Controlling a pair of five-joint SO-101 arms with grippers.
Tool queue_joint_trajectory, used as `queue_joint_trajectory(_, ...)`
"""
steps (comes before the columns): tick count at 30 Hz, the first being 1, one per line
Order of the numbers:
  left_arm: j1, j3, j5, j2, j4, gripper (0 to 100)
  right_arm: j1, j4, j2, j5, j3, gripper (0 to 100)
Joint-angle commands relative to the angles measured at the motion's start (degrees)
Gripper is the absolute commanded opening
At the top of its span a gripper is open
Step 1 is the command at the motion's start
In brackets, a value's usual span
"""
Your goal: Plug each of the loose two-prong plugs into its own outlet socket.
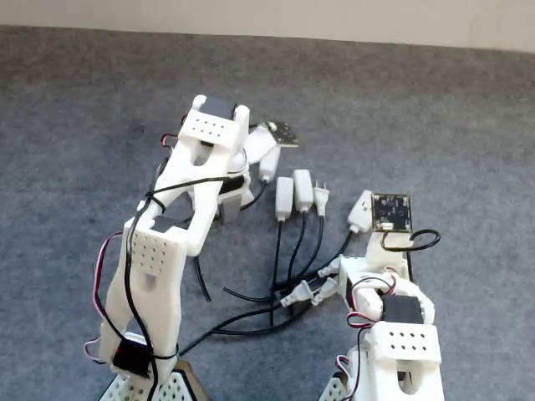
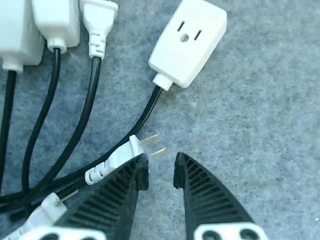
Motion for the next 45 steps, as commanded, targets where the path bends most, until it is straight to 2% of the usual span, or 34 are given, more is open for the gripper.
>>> queue_joint_trajectory(1, -0.92, -2.33, 0.70, -6.02, 0.79, 21, -0.31, -0.92, -0.84, 0.00, -0.31, 10.1)
queue_joint_trajectory(7, -5.49, -3.21, 0.70, -8.04, 0.79, 22, -0.40, -0.92, -0.75, 0.00, -0.31, 10.1)
queue_joint_trajectory(13, -6.46, -3.21, 1.05, -8.22, 0.70, 22, -0.40, -0.92, -0.75, 0.00, -0.31, 10.1)
queue_joint_trajectory(24, 0.57, -2.42, 4.22, -7.78, -2.81, 22, -0.40, -0.92, -0.75, 0.00, -0.31, 10.1)
queue_joint_trajectory(34, 0.66, 10.95, 4.31, -7.87, -16.35, 21, -0.40, -0.92, -0.84, 0.00, -0.31, 10.1)
queue_joint_trajectory(45, 0.22, 14.11, 4.31, -7.96, -18.02, 21, -0.40, -0.92, -0.84, 0.00, -0.31, 10.1)
